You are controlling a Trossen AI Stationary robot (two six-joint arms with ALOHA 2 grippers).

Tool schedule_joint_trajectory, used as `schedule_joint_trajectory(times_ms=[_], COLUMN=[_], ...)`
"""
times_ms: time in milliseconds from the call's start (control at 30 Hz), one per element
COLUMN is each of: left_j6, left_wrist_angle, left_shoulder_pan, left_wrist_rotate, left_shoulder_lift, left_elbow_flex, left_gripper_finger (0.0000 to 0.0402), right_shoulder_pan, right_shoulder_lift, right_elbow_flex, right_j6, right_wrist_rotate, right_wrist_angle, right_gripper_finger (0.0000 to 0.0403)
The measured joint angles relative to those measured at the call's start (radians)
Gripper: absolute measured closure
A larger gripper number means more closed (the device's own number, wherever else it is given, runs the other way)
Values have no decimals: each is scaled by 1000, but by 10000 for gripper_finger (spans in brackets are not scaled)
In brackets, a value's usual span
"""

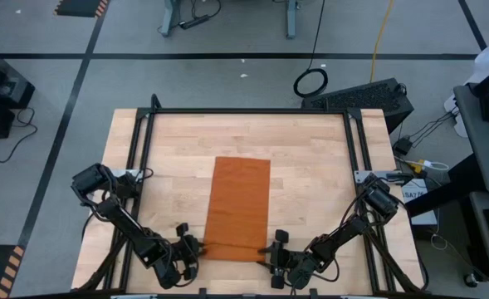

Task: Roll towel into tight, uniform cylinder
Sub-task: Roll the brown towel

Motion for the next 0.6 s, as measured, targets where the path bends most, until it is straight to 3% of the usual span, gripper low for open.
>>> schedule_joint_trajectory(times_ms=[167,300,433,600], left_j6=[-57,-53,102,350], left_wrist_angle=[-106,-153,-91,89], left_shoulder_pan=[-20,-63,-121,-141], left_wrist_rotate=[34,22,-78,-130], left_shoulder_lift=[-48,-126,-153,-66], left_elbow_flex=[0,0,0,0], left_gripper_finger=[199,156,142,140], right_shoulder_pan=[0,0,0,1], right_shoulder_lift=[0,0,1,1], right_elbow_flex=[0,0,0,-1], right_j6=[-2,-2,0,-2], right_wrist_rotate=[-9,-12,-13,-15], right_wrist_angle=[-4,-5,-6,-7], right_gripper_finger=[273,281,282,282])
